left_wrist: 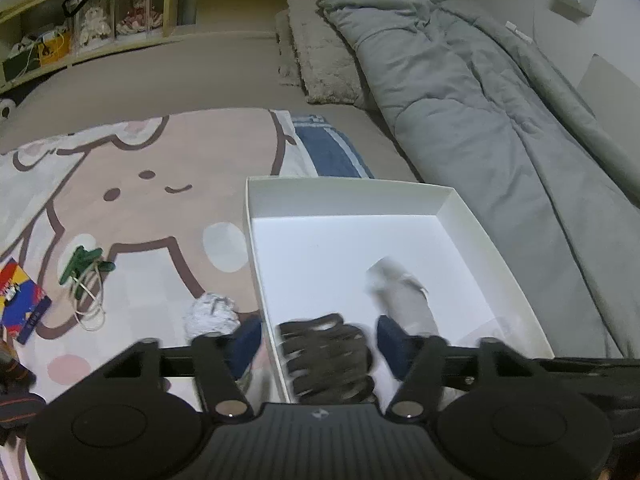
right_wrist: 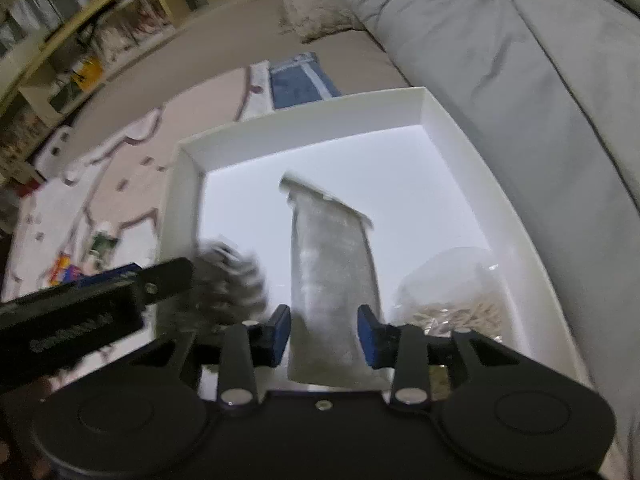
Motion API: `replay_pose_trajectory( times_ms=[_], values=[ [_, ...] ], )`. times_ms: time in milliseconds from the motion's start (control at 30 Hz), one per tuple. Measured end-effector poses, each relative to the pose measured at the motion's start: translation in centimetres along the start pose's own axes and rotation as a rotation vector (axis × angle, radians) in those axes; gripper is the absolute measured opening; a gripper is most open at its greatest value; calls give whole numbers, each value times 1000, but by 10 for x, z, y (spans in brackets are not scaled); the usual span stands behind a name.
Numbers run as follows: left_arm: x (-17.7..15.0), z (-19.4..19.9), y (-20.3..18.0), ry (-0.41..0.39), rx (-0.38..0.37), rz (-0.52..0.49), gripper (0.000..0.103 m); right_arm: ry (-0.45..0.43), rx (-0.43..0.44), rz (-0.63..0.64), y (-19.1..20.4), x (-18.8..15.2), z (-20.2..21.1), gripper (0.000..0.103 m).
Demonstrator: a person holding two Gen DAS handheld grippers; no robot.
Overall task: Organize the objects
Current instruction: 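Carry the claw clip and grey pouch into the white tray and release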
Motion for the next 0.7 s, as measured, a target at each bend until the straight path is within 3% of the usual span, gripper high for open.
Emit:
replay_pose_trajectory(
  times_ms=[700],
  values=[
    [-15,34,12,57,1,-14,67,-37,-15,18,8,-8,36,35]
  ],
)
Point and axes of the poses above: each gripper's, at about its wrist camera, not at the fingertips, and z roughly against the way its jaws point, y to its left, x to its top, the point moved 9 cm from there along -z, roughly the way its jaws point, and after that the axes turned 9 degrees about x, right-handed, at the moved point
